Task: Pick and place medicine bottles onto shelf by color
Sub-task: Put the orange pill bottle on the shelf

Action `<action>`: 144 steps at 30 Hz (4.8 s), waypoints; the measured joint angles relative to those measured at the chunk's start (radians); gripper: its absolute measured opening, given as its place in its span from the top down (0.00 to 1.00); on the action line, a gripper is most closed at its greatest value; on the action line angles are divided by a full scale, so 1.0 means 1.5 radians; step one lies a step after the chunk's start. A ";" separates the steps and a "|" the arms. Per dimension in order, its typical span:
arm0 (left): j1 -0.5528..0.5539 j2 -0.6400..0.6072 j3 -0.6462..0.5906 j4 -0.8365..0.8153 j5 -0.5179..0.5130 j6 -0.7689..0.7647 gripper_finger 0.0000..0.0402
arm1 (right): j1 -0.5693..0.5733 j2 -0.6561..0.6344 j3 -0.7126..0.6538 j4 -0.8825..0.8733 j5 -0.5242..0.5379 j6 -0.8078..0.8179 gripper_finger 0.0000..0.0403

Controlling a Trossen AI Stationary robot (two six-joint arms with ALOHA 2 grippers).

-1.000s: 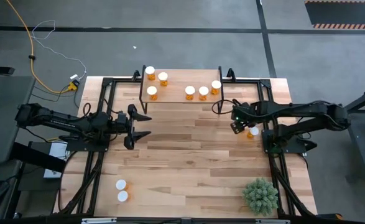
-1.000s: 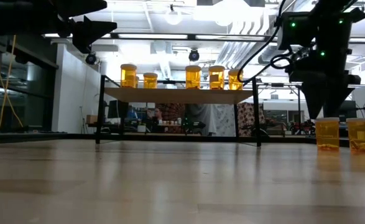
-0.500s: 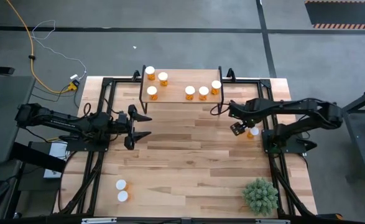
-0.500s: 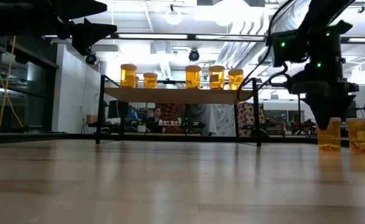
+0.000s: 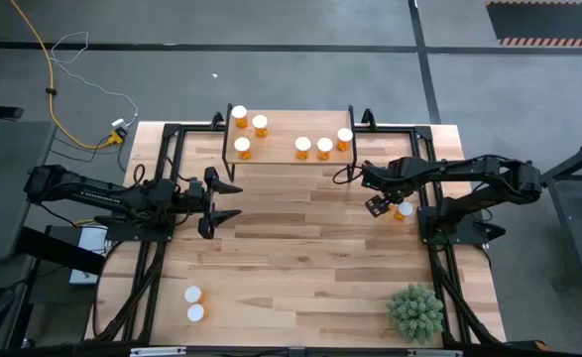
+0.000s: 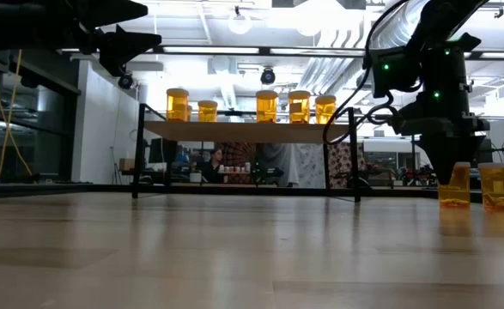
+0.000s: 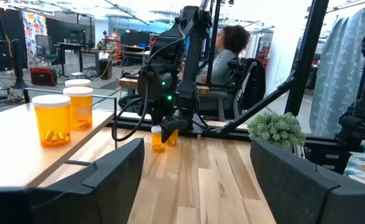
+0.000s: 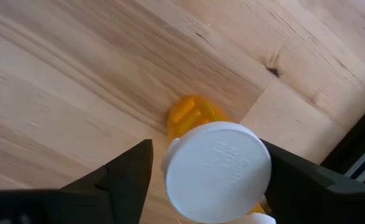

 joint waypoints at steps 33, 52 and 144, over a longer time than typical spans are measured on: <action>0.000 0.000 0.000 -0.014 0.002 -0.010 0.29 | -0.007 0.014 0.528 -0.202 0.008 -0.167 0.51; 0.000 0.000 0.000 -0.014 0.001 -0.015 0.29 | -0.178 0.488 1.096 -0.333 0.042 -0.345 0.49; 0.000 0.000 0.000 -0.013 -0.008 -0.033 0.29 | 0.059 -0.288 -0.242 1.020 -0.041 -0.287 0.19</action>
